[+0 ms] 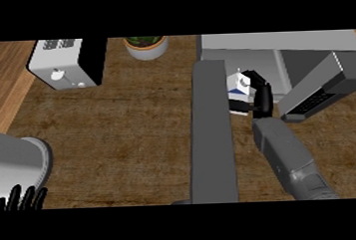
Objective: Pick up the milk, place it into the microwave and close the microwave
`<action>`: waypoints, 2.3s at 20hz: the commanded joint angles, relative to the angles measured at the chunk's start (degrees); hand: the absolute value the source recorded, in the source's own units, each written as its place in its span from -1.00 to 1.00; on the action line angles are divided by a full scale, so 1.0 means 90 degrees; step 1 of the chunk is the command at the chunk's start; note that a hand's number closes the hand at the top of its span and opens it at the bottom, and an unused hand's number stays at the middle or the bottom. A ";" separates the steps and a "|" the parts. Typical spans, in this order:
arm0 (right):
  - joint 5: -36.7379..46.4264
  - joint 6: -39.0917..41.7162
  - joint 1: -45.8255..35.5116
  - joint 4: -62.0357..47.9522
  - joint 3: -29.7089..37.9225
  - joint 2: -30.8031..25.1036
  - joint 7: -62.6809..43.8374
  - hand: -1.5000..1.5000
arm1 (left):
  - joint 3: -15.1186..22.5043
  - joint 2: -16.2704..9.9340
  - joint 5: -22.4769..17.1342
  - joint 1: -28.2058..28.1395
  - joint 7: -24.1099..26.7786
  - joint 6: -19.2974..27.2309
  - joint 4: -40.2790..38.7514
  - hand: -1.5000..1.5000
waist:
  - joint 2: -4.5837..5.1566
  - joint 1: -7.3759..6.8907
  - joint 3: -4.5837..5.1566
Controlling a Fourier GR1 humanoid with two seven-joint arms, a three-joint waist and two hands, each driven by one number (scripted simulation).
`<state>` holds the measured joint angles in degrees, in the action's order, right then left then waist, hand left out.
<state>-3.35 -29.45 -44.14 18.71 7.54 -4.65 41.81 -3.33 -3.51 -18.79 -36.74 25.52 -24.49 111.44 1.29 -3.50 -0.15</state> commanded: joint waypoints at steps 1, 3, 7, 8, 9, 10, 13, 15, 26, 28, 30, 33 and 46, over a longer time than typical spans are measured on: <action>0.0176 -0.0080 -0.0470 -0.0704 0.0046 -0.0318 0.0013 1.00 | -0.0041 -0.0113 -0.0052 0.0111 -0.0101 -0.0076 0.0002 -1.00 | 0.0052 -0.0110 -0.0006; 0.0193 -0.0135 -0.0539 -0.0839 0.0090 -0.0438 0.0075 1.00 | -0.0173 -0.0131 -0.0043 0.0238 0.0117 -0.0162 -0.0397 -1.00 | 0.0062 -0.0123 -0.0002; 0.0367 -0.0388 -0.0528 -0.0999 0.0021 -0.0597 0.0430 1.00 | -0.0107 -0.0218 -0.0159 0.0170 -0.0017 -0.0283 -0.0158 -1.00 | 0.0117 -0.0243 -0.0014; 0.0364 -0.0723 -0.0786 -0.0966 0.0062 -0.0554 0.0360 1.00 | -0.0042 -0.0101 -0.0090 0.0234 -0.0098 -0.0108 -0.0101 -1.00 | 0.0127 -0.0274 -0.0016; 0.0488 -0.0511 -0.0687 -0.1013 -0.0042 -0.0852 0.0495 1.00 | -0.0138 -0.0168 -0.0111 0.0361 0.0004 -0.0177 -0.0238 -1.00 | 0.0151 -0.0267 -0.0015; 0.0615 -0.0860 -0.0845 -0.1073 -0.0138 -0.0718 0.0455 1.00 | -0.0001 -0.0096 0.0008 0.0371 -0.0060 -0.0103 -0.0148 -1.00 | 0.0166 -0.0334 -0.0017; 0.0593 -0.0962 -0.0966 -0.1123 -0.0058 -0.0789 0.0484 1.00 | 0.0014 -0.0118 -0.0100 0.0310 -0.0116 -0.0183 -0.0140 -1.00 | 0.0168 -0.0357 -0.0022; 0.0530 -0.1042 -0.0919 -0.1117 0.0036 -0.0748 0.0598 1.00 | -0.0073 -0.0227 -0.0111 0.0264 -0.0002 -0.0336 -0.0273 -1.00 | 0.0188 -0.0411 -0.0023; 0.0455 -0.2104 -0.1232 -0.1040 0.0395 -0.0951 0.0889 1.00 | -0.0110 -0.0238 -0.0096 0.0559 -0.0114 -0.0247 -0.0426 -1.00 | 0.0256 -0.0477 -0.0018; 0.0455 -0.2365 -0.1291 -0.1024 0.0454 -0.1043 0.0857 1.00 | -0.0075 -0.0179 -0.0036 0.0598 -0.0051 -0.0235 -0.0538 -1.00 | 0.0287 -0.0516 -0.0019; 0.0492 -0.2460 -0.1353 -0.1070 0.0460 -0.1084 0.0794 1.00 | -0.0185 -0.0268 -0.0087 0.0687 -0.0083 -0.0234 -0.0521 -1.00 | 0.0279 -0.0521 -0.0021; 0.0486 -0.2759 -0.1359 -0.1075 0.0528 -0.0908 0.0819 1.00 | -0.0052 -0.0197 -0.0053 0.0678 -0.0087 -0.0275 -0.0619 -1.00 | 0.0308 -0.0599 -0.0023; 0.1840 -0.3216 -0.1082 -0.2033 -0.0682 -0.1190 -0.1043 -1.00 | -0.0086 -0.0274 0.0102 0.1074 -0.0130 -0.0192 -0.0677 -1.00 | 0.0358 -0.0856 -0.0029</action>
<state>9.38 -63.05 -51.13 1.18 5.27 -17.16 30.41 -3.88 -5.96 -18.01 -28.36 24.95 -26.86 105.92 5.23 -10.82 0.11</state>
